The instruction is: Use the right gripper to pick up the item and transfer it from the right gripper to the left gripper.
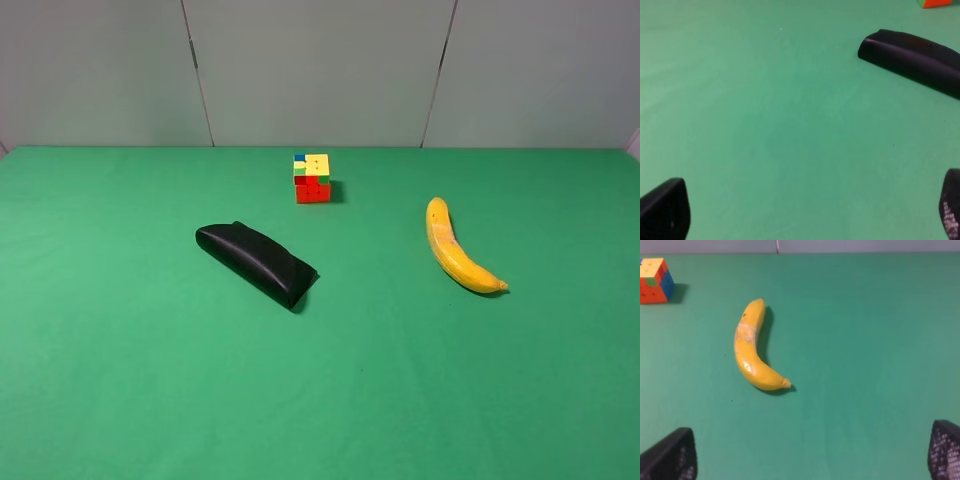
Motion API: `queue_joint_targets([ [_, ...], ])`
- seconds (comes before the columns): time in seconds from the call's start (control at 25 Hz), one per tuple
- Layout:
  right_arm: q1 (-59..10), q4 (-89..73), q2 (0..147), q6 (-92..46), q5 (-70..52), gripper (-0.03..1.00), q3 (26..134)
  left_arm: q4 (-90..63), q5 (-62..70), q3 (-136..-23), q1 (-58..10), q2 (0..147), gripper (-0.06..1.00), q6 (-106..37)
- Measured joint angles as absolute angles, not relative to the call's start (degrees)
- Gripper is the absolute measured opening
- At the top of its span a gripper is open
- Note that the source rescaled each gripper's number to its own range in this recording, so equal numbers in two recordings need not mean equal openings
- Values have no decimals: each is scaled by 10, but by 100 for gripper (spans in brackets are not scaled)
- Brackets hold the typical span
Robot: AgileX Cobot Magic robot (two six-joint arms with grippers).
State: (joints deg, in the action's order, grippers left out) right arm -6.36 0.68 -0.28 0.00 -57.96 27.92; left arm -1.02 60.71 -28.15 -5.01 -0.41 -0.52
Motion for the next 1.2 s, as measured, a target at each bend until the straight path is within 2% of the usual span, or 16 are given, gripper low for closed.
queue_joint_targets([
  [1.2, -64, -7, -3, 0, -580, 100, 279, -10, 607, -282, -50, -4, 100, -5],
])
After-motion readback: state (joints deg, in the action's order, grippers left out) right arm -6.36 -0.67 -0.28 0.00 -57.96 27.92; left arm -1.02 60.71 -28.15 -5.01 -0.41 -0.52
